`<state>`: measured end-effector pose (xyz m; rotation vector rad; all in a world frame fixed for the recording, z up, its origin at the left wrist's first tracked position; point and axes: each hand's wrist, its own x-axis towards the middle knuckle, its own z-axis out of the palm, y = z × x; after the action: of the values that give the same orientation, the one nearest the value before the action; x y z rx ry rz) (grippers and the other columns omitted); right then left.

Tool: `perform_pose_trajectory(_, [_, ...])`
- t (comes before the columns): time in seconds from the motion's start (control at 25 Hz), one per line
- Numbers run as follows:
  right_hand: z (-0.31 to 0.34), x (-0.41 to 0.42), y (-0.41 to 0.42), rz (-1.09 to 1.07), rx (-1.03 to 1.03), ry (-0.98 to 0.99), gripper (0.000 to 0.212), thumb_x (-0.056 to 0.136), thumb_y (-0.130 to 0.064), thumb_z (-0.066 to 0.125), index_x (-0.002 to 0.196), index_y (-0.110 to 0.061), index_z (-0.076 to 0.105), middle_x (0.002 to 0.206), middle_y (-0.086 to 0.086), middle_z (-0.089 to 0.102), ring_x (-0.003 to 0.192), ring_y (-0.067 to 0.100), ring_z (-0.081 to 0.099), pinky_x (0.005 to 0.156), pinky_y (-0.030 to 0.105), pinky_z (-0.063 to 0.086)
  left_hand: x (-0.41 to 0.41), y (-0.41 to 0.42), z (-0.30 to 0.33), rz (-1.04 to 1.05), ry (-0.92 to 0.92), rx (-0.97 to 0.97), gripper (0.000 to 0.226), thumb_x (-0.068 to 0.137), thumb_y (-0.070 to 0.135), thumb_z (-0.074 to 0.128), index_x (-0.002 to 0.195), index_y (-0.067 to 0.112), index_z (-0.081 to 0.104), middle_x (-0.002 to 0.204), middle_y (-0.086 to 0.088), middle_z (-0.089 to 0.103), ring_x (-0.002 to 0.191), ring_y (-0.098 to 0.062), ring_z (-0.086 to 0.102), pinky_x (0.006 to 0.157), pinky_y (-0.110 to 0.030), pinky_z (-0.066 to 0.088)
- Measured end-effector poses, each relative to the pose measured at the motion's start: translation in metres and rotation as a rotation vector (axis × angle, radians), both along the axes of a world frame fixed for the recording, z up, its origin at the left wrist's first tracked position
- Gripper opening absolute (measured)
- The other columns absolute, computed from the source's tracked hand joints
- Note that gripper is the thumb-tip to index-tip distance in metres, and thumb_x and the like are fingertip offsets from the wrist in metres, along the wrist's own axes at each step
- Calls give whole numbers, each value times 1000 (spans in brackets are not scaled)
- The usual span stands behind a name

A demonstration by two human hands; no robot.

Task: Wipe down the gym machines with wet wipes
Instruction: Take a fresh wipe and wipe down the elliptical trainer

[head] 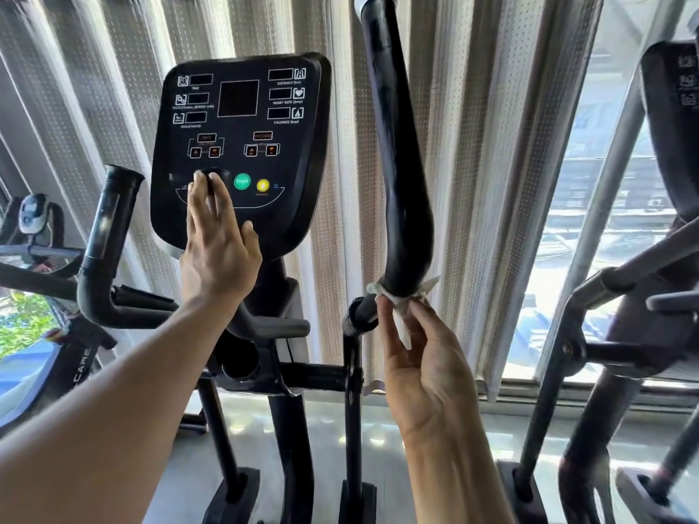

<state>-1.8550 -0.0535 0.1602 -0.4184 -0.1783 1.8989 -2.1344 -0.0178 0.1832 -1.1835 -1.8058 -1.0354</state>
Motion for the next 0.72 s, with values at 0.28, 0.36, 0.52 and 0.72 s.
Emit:
perform_pose_trajectory(0.28, [-35, -34, 35, -53, -24, -192, 24, 94, 13, 60, 117, 12, 66, 88, 12, 79, 90, 22, 77, 100, 39, 57, 6, -5, 2, -14, -29, -36, 73, 103, 21, 48, 163, 2, 11, 168, -21, 12, 157, -36, 16, 118, -49, 39])
perform_pose_trajectory(0.36, [-51, -54, 56, -63, -99, -197, 25, 93, 17, 58, 116, 14, 66, 78, 11, 78, 79, 20, 76, 101, 39, 57, 5, -6, 2, -17, -36, -43, 72, 103, 21, 48, 163, 2, 11, 168, -21, 11, 157, -36, 16, 116, -49, 41])
perform_pose_trajectory(0.52, [-77, -72, 80, -125, -171, -258, 32, 86, 19, 62, 118, 16, 65, 102, 23, 76, 82, 22, 74, 101, 37, 56, 2, -5, 2, -5, -37, -44, 70, 105, 21, 45, 163, 5, 10, 169, -17, 10, 157, -32, 17, 110, -48, 46])
perform_pose_trajectory(0.72, [-48, -46, 55, 27, -172, -137, 12, 87, 14, 67, 99, 14, 68, 114, 27, 71, 107, 32, 71, 95, 39, 60, 1, -5, 2, -3, -41, -59, 70, 105, 23, 44, 163, 6, 9, 169, -19, 9, 157, -34, 16, 113, -50, 43])
